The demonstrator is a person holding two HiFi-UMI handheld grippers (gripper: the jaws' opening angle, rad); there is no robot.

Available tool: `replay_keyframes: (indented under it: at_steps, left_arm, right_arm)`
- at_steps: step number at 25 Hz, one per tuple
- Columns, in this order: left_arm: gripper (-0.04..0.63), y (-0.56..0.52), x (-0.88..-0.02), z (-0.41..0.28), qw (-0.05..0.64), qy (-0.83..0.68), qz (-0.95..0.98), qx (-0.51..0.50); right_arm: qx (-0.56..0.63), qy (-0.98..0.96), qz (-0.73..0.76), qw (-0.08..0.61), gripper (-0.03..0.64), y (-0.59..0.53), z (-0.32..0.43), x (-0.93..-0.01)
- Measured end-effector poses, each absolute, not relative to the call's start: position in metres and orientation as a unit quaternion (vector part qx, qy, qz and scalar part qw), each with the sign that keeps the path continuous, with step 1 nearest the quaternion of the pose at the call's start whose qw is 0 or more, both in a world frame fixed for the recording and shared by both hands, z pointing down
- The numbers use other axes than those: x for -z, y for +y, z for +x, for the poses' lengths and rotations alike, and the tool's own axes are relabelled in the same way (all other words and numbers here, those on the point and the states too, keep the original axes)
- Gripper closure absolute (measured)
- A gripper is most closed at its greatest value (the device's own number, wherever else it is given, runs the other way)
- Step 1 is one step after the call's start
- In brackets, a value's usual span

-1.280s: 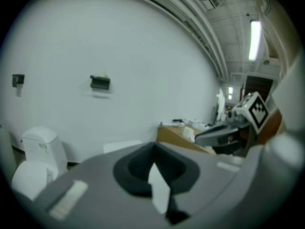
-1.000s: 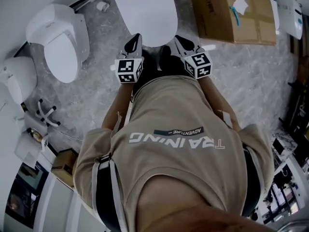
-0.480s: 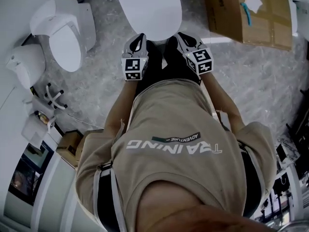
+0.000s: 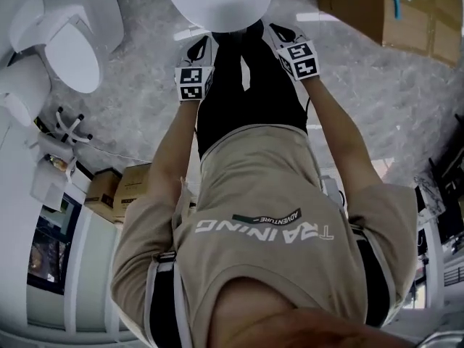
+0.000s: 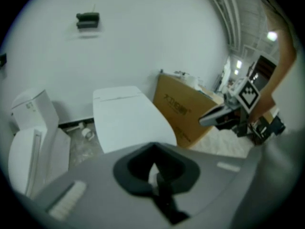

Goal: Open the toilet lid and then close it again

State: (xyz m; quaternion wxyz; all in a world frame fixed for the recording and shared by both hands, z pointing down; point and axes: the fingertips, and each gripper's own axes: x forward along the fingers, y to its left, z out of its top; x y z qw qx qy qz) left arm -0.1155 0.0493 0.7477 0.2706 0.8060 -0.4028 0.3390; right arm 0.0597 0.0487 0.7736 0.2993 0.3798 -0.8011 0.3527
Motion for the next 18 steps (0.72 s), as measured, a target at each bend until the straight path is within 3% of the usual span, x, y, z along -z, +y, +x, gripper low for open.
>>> replay_keyframes:
  at_steps: [13,18]
  left_arm:
    - [0.592,0.098,-0.898,-0.156,0.378,-0.4,0.74,-0.386]
    - [0.592,0.115,-0.915,-0.145,0.363,-0.369,0.766,-0.381]
  right_arm:
    - [-0.357,-0.806,0.29,0.372,0.607,0.099,0.014,-0.918]
    - [-0.346,-0.808,0.285,0.383,0.607,0.106,0.018,-0.942]
